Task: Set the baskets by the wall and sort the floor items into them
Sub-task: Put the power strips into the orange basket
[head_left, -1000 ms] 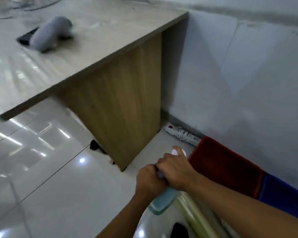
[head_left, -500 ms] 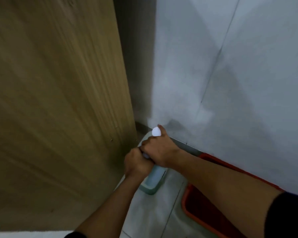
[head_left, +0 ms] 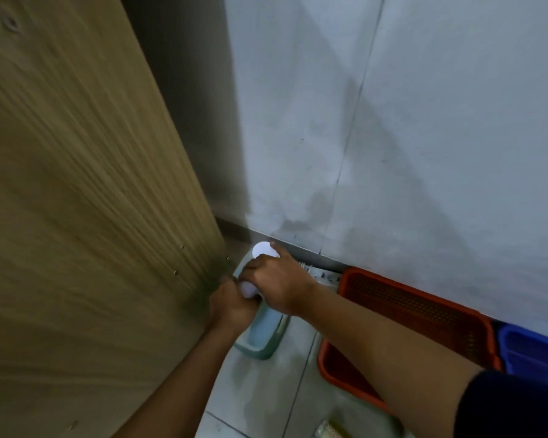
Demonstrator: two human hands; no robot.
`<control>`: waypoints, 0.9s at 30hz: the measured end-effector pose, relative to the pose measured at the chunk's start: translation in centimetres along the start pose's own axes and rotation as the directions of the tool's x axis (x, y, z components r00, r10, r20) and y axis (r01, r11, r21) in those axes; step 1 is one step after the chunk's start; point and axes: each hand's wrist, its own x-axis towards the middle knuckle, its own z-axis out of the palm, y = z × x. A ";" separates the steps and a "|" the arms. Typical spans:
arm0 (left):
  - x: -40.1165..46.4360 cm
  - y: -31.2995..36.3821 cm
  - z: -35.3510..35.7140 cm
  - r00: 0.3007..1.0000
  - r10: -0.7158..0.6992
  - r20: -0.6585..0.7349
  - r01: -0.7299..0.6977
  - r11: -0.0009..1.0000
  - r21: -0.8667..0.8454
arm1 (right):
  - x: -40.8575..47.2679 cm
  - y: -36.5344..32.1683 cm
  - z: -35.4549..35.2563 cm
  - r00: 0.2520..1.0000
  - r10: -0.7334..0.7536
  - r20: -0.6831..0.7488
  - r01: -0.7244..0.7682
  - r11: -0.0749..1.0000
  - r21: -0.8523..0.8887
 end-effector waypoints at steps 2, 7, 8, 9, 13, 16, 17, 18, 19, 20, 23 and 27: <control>-1.4 1.7 -0.9 0.995 0.027 -0.093 -0.023 0.999 0.042 | -1.9 0.4 -0.3 0.995 0.074 -0.062 -0.068 0.994 0.090; -5.7 6.3 0.7 0.855 0.411 -0.317 -0.401 0.911 0.100 | -6.9 1.8 0.8 0.939 0.327 -0.105 -0.292 0.922 0.256; -5.7 7.0 2.0 0.858 0.441 -0.264 -0.455 0.891 0.011 | -7.7 2.8 2.0 0.923 0.376 -0.081 -0.341 0.897 0.282; -5.5 7.7 3.0 0.871 0.453 -0.192 -0.469 0.882 -0.045 | -8.1 3.5 2.8 0.904 0.424 -0.055 -0.390 0.871 0.299; -3.3 7.2 9.2 0.904 0.427 -0.025 -0.428 0.901 -0.067 | -9.7 6.5 8.3 0.828 0.560 -0.007 -0.524 0.779 0.345; 0.2 3.9 13.8 0.875 0.469 0.120 -0.470 0.882 -0.016 | -9.1 8.1 13.4 0.807 0.589 -0.055 -0.527 0.759 0.382; 1.6 3.0 15.0 0.873 0.464 0.150 -0.467 0.884 -0.012 | -8.3 8.9 15.1 0.808 0.582 -0.091 -0.514 0.772 0.375; 2.7 2.1 16.0 0.871 0.460 0.171 -0.464 0.886 -0.017 | -7.4 9.5 16.6 0.815 0.569 -0.112 -0.500 0.787 0.360; 3.5 1.5 17.0 0.867 0.467 0.173 -0.471 0.882 -0.020 | -6.5 9.7 17.8 0.827 0.550 -0.115 -0.492 0.808 0.325; 4.0 1.1 17.7 0.860 0.484 0.158 -0.487 0.873 -0.023 | -5.6 9.9 18.6 0.838 0.533 -0.116 -0.486 0.826 0.287; 5.6 0.4 19.1 0.862 0.495 0.111 -0.499 0.867 0.008 | -2.6 10.8 20.1 0.848 0.526 -0.069 -0.506 0.841 0.191; 7.3 0.7 19.1 0.893 0.415 0.175 -0.425 0.905 0.026 | 0.6 12.3 21.3 0.811 0.573 0.119 -0.585 0.799 0.141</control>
